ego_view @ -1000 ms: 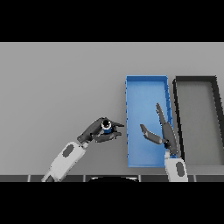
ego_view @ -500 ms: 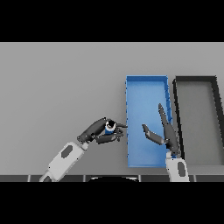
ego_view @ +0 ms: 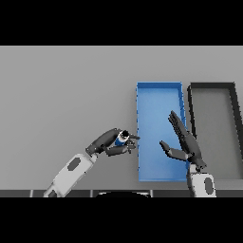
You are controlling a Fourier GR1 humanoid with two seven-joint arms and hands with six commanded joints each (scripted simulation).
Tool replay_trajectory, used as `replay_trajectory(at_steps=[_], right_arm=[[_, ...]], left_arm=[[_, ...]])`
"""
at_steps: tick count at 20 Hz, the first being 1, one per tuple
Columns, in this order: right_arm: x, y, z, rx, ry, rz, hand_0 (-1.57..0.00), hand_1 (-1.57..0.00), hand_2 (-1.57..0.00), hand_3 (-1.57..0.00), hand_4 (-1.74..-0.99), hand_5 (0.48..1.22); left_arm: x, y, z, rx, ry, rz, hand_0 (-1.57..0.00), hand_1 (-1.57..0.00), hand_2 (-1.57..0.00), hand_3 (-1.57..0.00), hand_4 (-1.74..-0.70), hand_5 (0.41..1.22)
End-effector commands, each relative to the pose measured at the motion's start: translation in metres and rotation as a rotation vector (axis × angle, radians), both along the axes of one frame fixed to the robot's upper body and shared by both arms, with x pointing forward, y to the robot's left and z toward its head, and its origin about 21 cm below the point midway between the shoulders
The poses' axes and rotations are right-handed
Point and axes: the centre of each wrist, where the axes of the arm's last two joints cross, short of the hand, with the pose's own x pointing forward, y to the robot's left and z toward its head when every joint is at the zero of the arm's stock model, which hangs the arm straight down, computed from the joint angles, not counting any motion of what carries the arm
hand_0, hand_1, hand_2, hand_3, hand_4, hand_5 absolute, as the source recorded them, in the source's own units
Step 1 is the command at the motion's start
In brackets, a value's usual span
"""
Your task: Pick up the blue pipe and place it into the blue bin.
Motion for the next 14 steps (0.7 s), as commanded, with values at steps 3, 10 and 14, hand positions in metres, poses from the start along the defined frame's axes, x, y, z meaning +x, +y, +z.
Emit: replay_trajectory(at_steps=[3, 10, 14], right_arm=[[0.007, 0.007, 0.036, -0.034, 0.001, 0.183, 0.00, 0.00, 0.00, 0.00, -1.303, 0.515], [0.025, 0.046, 0.084, -0.177, -0.024, 0.487, 0.00, 0.00, 0.00, 0.00, -1.311, 0.517], [0.036, 0.073, 0.093, -0.227, -0.043, 0.590, 0.00, 0.00, 0.00, 0.00, -1.253, 0.529]], left_arm=[[0.002, 0.003, 0.002, 0.005, -0.002, 0.004, -1.57, -1.57, -1.57, -1.49, -1.74, 1.221], [0.006, 0.004, 0.002, 0.011, -0.016, 0.000, -1.57, -1.57, -1.57, -1.48, -1.74, 1.221], [0.002, 0.001, 0.003, -0.005, -0.016, -0.021, -1.57, -1.57, -1.57, -1.49, -1.74, 1.221]])
